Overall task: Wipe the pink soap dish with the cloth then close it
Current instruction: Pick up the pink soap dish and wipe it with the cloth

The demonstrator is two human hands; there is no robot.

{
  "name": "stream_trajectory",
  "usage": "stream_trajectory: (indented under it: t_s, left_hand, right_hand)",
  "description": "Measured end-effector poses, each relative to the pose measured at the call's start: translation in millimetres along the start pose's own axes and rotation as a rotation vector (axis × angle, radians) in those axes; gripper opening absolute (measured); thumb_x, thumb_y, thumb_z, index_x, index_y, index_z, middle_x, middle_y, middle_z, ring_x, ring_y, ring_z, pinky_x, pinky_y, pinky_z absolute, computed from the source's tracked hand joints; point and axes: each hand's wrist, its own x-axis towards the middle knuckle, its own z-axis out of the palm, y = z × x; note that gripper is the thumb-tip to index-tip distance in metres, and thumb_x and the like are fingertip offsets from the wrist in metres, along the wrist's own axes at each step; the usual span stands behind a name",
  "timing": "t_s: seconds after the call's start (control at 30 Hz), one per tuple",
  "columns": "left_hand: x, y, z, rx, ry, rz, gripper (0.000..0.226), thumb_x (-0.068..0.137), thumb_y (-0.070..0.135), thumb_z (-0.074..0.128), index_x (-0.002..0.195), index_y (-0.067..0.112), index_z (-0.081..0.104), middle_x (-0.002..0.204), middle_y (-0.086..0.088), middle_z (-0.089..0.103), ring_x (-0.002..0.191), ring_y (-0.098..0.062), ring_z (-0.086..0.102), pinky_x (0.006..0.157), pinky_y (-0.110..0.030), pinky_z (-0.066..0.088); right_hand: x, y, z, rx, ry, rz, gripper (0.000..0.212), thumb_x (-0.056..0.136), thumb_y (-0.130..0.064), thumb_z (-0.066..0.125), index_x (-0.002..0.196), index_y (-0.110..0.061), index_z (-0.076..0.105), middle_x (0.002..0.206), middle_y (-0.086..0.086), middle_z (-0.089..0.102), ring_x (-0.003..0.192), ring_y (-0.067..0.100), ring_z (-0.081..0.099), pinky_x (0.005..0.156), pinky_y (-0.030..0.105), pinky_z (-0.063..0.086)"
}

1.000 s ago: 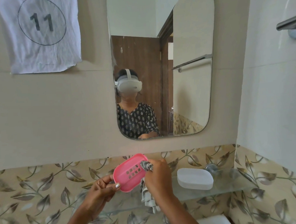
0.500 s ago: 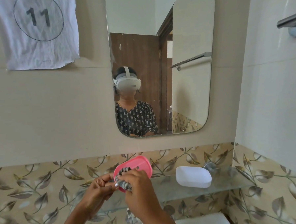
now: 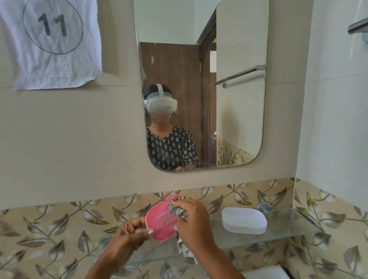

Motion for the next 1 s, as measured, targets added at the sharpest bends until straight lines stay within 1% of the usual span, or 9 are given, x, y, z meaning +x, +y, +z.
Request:
stream_trajectory:
  t_s: [0.13, 0.23, 0.37, 0.43, 0.53, 0.63, 0.77, 0.9, 1.0]
  left_hand:
    - [-2, 3, 3, -0.003, -0.031, 0.006, 0.053, 0.063, 0.019, 0.086, 0.106, -0.005, 0.065, 0.095, -0.044, 0.048, 0.092, -0.038, 0.03, 0.069, -0.033, 0.029]
    - [-5, 6, 5, -0.033, -0.027, 0.005, 0.055, 0.057, 0.019, 0.088, 0.102, -0.005, 0.067, 0.082, -0.033, 0.06, 0.085, -0.036, 0.032, 0.063, -0.031, 0.027]
    - [-8, 15, 14, -0.022, -0.044, 0.02, 0.053, 0.047, 0.024, 0.092, 0.088, -0.002, 0.07, 0.063, -0.02, 0.062, 0.046, -0.013, 0.039, 0.043, -0.018, 0.031]
    - [-9, 17, 17, -0.049, -0.051, 0.034, 0.054, 0.044, 0.023, 0.093, 0.085, -0.003, 0.07, 0.054, -0.013, 0.058, 0.039, -0.008, 0.037, 0.038, -0.016, 0.032]
    - [-11, 19, 19, -0.071, -0.053, 0.054, 0.048, 0.045, 0.021, 0.092, 0.081, -0.003, 0.071, 0.048, -0.008, 0.054, 0.038, -0.006, 0.037, 0.037, -0.015, 0.032]
    - [-14, 23, 25, -0.071, -0.052, 0.077, 0.037, 0.052, 0.012, 0.089, 0.078, -0.004, 0.069, 0.048, -0.008, 0.059, 0.037, -0.005, 0.041, 0.037, -0.014, 0.033]
    - [-15, 22, 25, -0.062, -0.02, 0.078, 0.054, 0.035, 0.025, 0.096, 0.076, -0.002, 0.072, 0.049, -0.007, 0.058, 0.037, -0.005, 0.041, 0.036, -0.015, 0.035]
    - [-15, 23, 25, -0.078, -0.021, 0.077, 0.054, 0.038, 0.016, 0.094, 0.082, -0.006, 0.07, 0.053, -0.007, 0.061, 0.038, -0.006, 0.045, 0.037, -0.015, 0.037]
    - [-14, 21, 23, -0.091, 0.002, 0.062, 0.06, 0.039, 0.012, 0.094, 0.088, -0.012, 0.067, 0.058, -0.012, 0.063, 0.043, -0.011, 0.05, 0.039, -0.018, 0.042]
  right_hand:
    - [-9, -18, 8, 0.084, -0.155, -0.133, 0.034, 0.083, -0.006, 0.061, 0.11, -0.025, 0.068, 0.111, -0.008, 0.067, 0.108, 0.009, 0.051, 0.096, 0.019, 0.042]
    - [-15, -24, 11, 0.04, -0.181, -0.227, 0.034, 0.081, -0.014, 0.063, 0.111, -0.03, 0.067, 0.108, -0.011, 0.068, 0.104, 0.011, 0.048, 0.09, 0.025, 0.042]
    - [-17, -23, 9, 0.008, -0.172, -0.236, 0.044, 0.078, -0.013, 0.061, 0.116, -0.035, 0.06, 0.111, -0.014, 0.063, 0.105, 0.009, 0.044, 0.089, 0.024, 0.042]
    - [-20, -22, 9, 0.038, -0.218, -0.21, 0.051, 0.08, -0.012, 0.06, 0.121, -0.041, 0.05, 0.112, -0.008, 0.059, 0.102, 0.011, 0.045, 0.083, 0.028, 0.046]
    - [-21, -21, 6, 0.063, -0.27, -0.186, 0.059, 0.082, -0.012, 0.063, 0.123, -0.046, 0.037, 0.11, 0.0, 0.056, 0.098, 0.012, 0.047, 0.077, 0.032, 0.051]
    - [-16, -20, 2, 0.148, -0.315, -0.168, 0.059, 0.08, -0.005, 0.065, 0.119, -0.04, 0.038, 0.113, -0.001, 0.061, 0.105, 0.009, 0.052, 0.083, 0.03, 0.053]
    - [-13, -17, -2, 0.191, -0.359, -0.115, 0.056, 0.076, 0.004, 0.061, 0.114, -0.03, 0.039, 0.114, -0.002, 0.065, 0.107, 0.012, 0.056, 0.084, 0.032, 0.054]
    - [-13, -13, -4, 0.163, -0.353, -0.068, 0.058, 0.072, 0.009, 0.054, 0.108, -0.033, 0.036, 0.113, 0.005, 0.062, 0.101, 0.014, 0.06, 0.075, 0.032, 0.056]
    - [-18, -8, -4, 0.108, -0.387, -0.077, 0.059, 0.07, 0.01, 0.049, 0.107, -0.034, 0.036, 0.109, 0.004, 0.06, 0.095, 0.017, 0.059, 0.07, 0.043, 0.055]
